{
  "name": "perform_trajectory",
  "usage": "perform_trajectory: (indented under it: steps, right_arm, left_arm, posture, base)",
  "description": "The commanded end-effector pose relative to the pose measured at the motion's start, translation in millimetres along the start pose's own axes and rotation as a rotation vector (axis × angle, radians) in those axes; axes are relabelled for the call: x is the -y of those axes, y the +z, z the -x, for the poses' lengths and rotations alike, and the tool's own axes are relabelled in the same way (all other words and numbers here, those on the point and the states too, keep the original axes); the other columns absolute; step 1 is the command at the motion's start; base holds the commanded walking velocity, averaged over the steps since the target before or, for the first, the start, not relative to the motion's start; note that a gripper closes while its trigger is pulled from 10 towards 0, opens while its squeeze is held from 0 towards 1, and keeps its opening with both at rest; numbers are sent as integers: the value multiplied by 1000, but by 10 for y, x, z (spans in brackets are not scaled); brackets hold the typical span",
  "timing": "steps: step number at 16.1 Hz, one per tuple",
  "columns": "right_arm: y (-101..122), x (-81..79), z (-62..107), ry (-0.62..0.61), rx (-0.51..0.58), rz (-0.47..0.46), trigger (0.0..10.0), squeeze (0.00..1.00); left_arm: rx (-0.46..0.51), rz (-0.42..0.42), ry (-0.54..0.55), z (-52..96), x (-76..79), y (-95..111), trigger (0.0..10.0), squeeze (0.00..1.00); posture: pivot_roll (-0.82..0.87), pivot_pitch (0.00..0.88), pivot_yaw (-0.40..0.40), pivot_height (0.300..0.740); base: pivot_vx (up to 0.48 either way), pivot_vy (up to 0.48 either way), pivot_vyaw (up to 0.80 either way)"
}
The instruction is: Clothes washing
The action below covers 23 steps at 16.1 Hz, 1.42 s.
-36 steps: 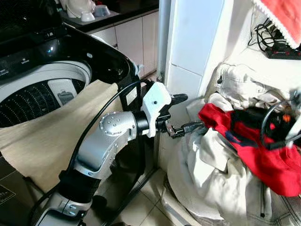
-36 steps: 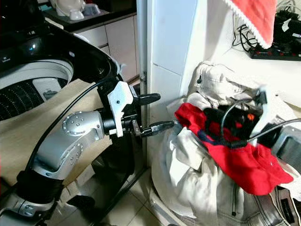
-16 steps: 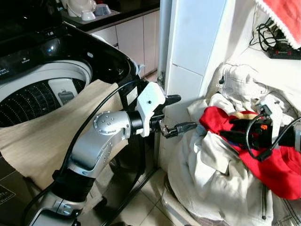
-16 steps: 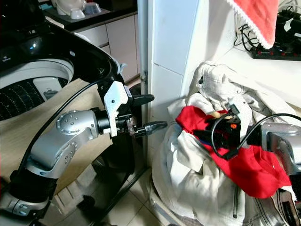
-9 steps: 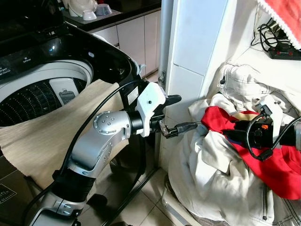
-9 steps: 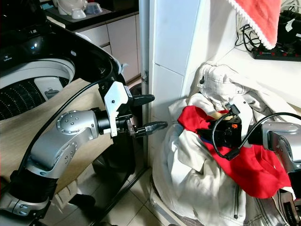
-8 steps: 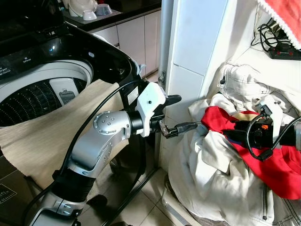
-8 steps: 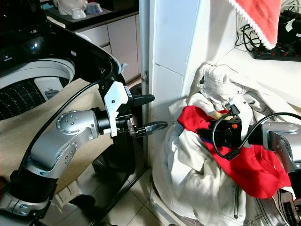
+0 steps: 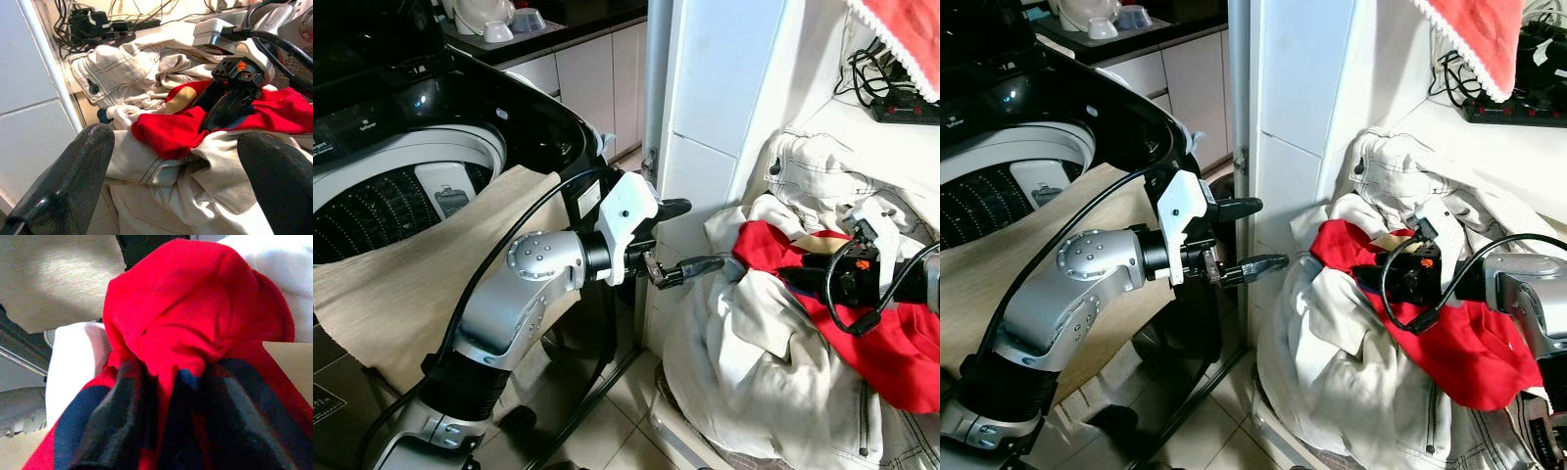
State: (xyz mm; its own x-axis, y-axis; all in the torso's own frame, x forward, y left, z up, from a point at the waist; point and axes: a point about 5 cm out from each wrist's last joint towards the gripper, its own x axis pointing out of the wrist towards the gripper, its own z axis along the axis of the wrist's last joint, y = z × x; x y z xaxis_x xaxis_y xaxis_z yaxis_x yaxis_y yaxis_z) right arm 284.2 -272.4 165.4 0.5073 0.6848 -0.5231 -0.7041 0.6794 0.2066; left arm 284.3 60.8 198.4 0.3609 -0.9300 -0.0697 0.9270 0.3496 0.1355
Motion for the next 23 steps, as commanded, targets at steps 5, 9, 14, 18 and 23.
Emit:
perform_trajectory:
  steps: [5, 9, 14, 18, 23]
  right_arm:
    - [131, -14, 16, 22, 91, 1, 0, 0]
    - [375, -87, 143, 94, 326, -60, 0, 0]
    - [847, -263, 406, 192, 641, -34, 0, 0]
    - [928, -410, 472, 189, 605, 59, 0, 0]
    - [750, -466, 510, 81, 477, 129, 0, 0]
  left_arm:
    - [-3, -13, -20, 7, 39, 5, 10000, 0]
    - [3, -19, -15, 11, 33, 7, 10000, 0]
    - [49, -42, 38, -14, -43, 78, 10000, 0]
    - [73, -52, 57, -30, -78, 135, 10000, 0]
    - [92, -44, 63, -62, -60, 141, 10000, 0]
  posture:
    - [-202, 0, 41, 740]
    - [-207, 0, 43, 740]
    - [-212, 0, 44, 740]
    - [-213, 0, 38, 740]
    - [-214, 0, 32, 740]
  base:
    - [0, 0, 0]
    - [0, 0, 0]
    - [0, 0, 0]
    - [0, 0, 0]
    - [0, 0, 0]
